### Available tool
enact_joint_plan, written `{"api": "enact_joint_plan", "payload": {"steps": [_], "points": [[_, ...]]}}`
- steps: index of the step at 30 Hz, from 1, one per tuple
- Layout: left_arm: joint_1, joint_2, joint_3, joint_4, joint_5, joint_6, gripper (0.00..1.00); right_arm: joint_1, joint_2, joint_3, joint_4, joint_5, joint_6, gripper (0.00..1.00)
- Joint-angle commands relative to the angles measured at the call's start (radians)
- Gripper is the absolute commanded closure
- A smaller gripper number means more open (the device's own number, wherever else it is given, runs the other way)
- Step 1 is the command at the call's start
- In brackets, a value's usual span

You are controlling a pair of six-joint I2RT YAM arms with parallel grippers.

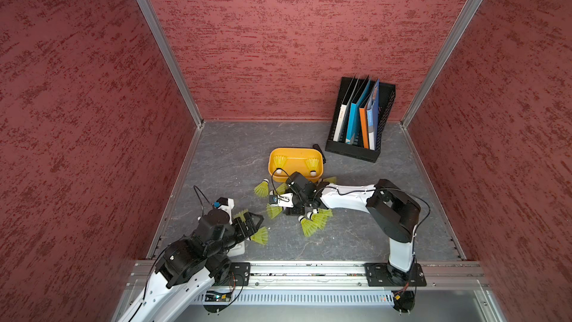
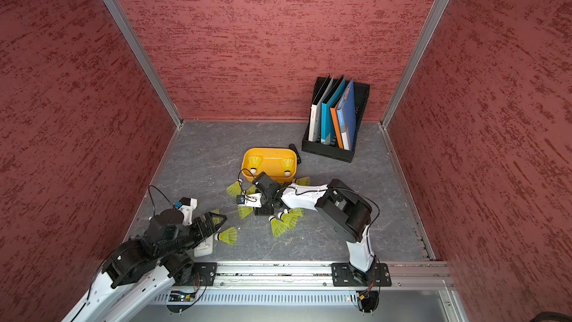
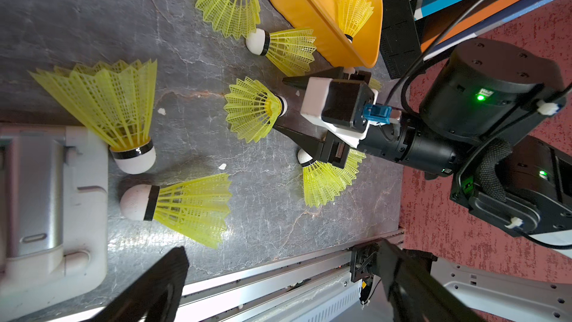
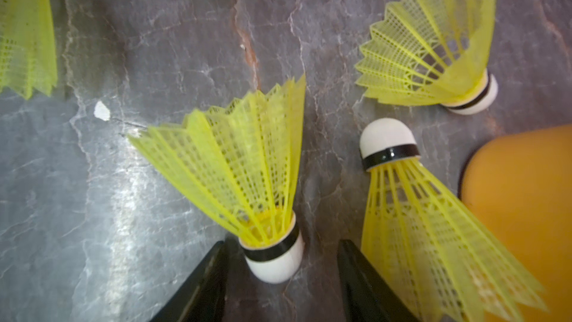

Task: Put the shuttlecocks into the storage box
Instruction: Pick up the shuttlecock at the center of the board.

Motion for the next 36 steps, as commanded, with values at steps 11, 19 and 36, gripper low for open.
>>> {"api": "enact_joint_plan", "payload": {"steps": [11,19,36], "points": [[0.005,0.008,0.029,-0.015,-0.021,0.017,0.0,0.012,0.006,0.019,-0.037,-0.046,-0.002,0.5],[0.005,0.008,0.018,0.009,-0.013,0.011,0.0,0.017,0.005,0.025,-0.045,-0.043,0.017,0.52],[0.005,-0.003,0.023,-0.003,-0.01,0.005,0.0,0.019,0.061,0.069,-0.048,-0.011,0.081,0.65]]}}
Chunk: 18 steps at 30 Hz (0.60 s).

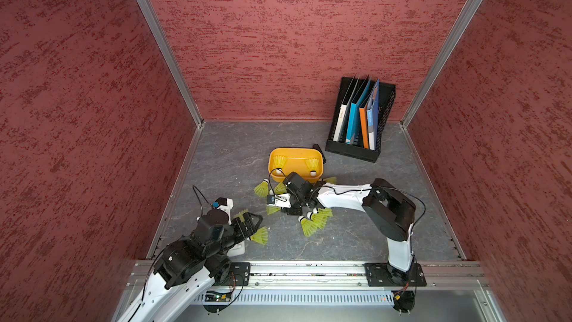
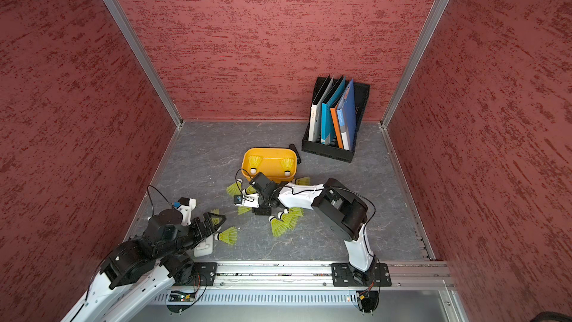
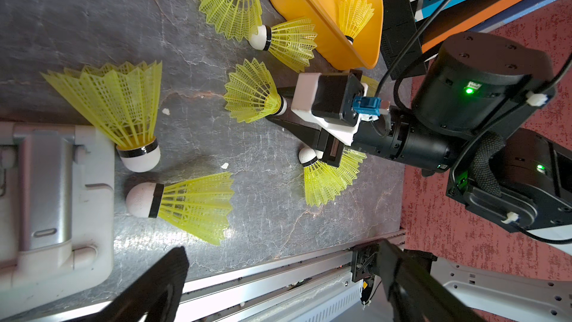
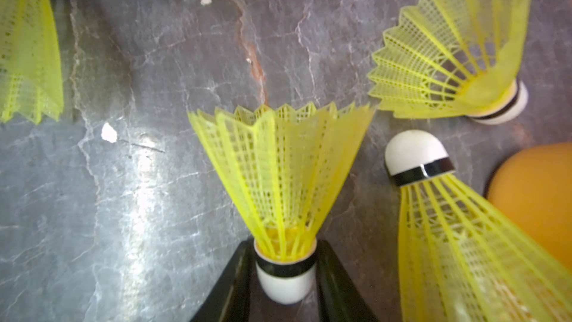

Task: Put the shuttlecocks into the storage box
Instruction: Pick up the shuttlecock at the center of the board.

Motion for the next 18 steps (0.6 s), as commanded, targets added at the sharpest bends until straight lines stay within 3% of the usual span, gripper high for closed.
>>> {"api": "enact_joint_plan", "payload": {"steps": [1,9,18], "points": [[0.005,-0.003,0.009,0.012,-0.002,0.006,0.0,0.009,0.022,0.023,-0.011,0.011,0.028,0.66],[0.004,-0.011,0.005,0.006,-0.007,0.0,0.0,0.013,0.005,0.016,-0.012,0.012,0.07,0.8],[0.004,0.025,0.01,0.016,-0.018,0.013,0.0,0.031,-0.13,-0.056,-0.01,0.005,0.193,0.84]]}}
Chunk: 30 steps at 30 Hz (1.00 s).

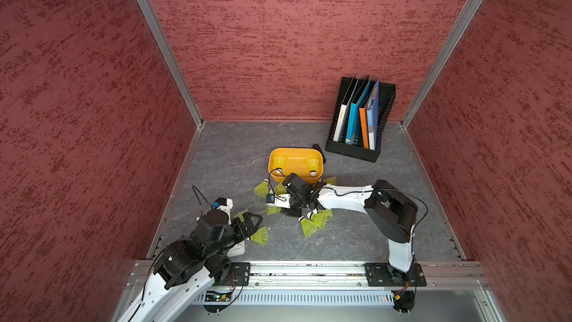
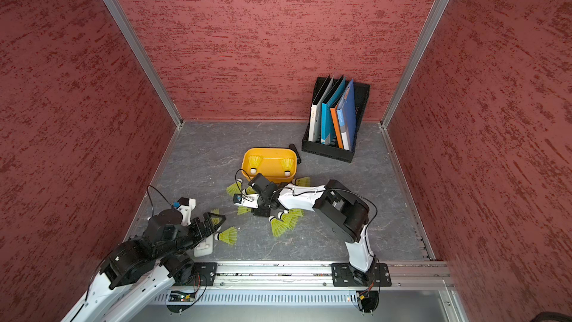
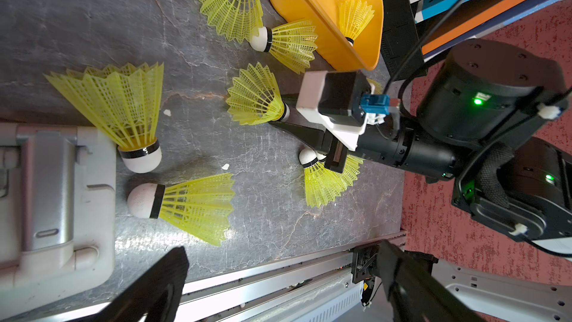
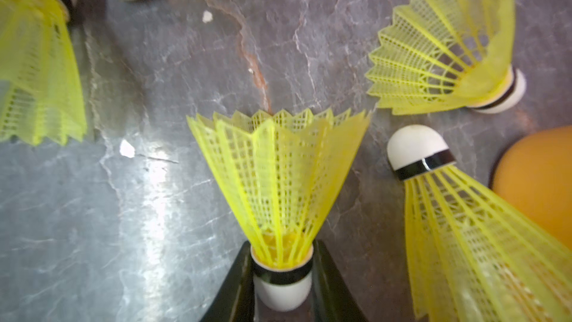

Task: Put the shuttlecocks into the storage box
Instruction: Pick up the shuttlecock at the center of the board, then place the shuttlecock in the storage box.

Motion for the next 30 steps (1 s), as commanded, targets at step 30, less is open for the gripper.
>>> {"api": "enact_joint_plan", "payload": {"steps": [30], "points": [[0.488,1.03,0.396,0.559,0.651,0.39,0.0,-0.189,-0.128,0.236,-0.24,0.11,0.89,0.85]]}}
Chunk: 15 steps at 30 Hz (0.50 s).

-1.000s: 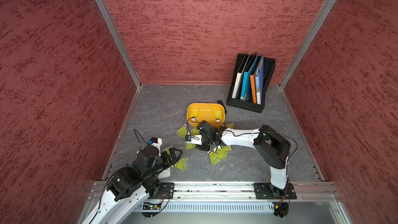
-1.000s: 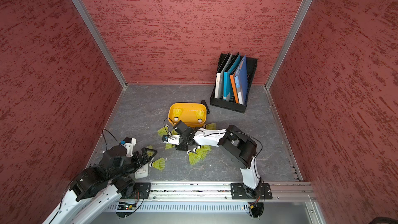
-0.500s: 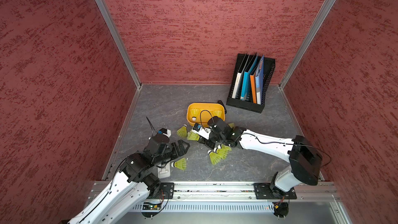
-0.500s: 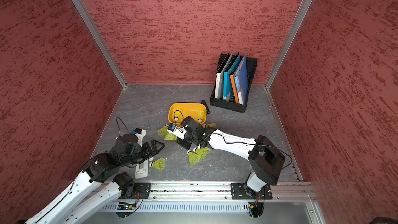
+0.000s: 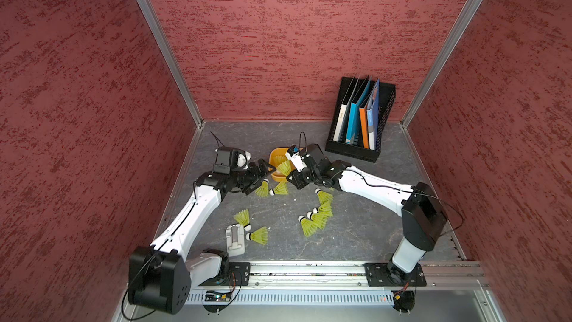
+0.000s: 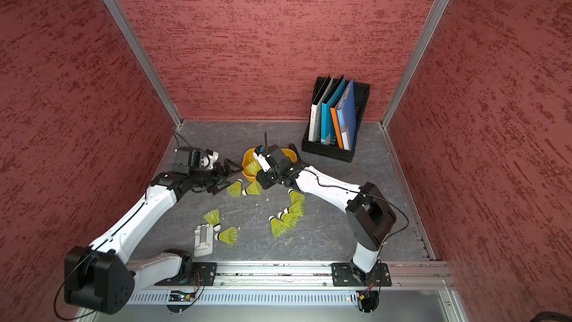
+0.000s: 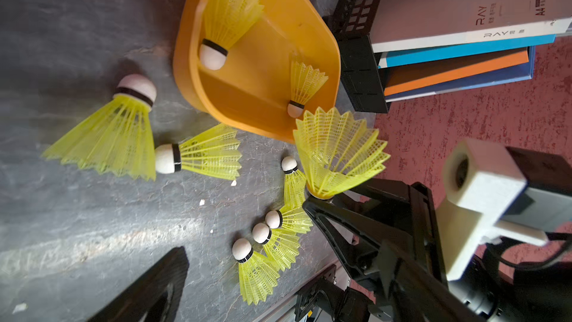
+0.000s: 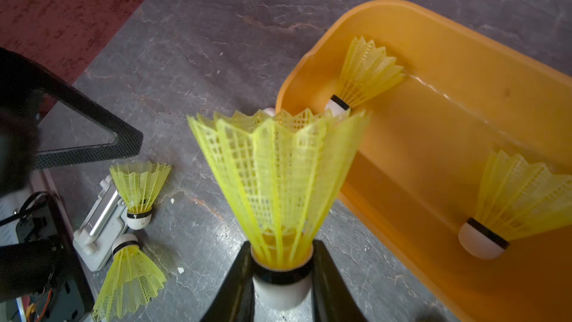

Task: Put the shuttlecocks into the storage box
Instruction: Place the shuttlecock in the storage box.

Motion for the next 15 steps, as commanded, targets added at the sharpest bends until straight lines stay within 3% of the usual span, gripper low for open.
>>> {"api": "enact_joint_plan", "payload": {"steps": [1,7,15], "points": [[0.008,0.091,0.074,0.061,0.11,0.108,0.0,-0.019,0.043,0.075,-0.084,0.056,0.129,0.84],[0.006,0.221,0.181,0.04,0.096,0.225,0.0,-0.059,0.127,0.14,-0.121,0.054,0.286,0.84],[-0.031,0.272,0.231,0.027,0.038,0.265,0.0,-0.078,0.244,0.243,-0.223,0.097,0.354,0.85]]}}
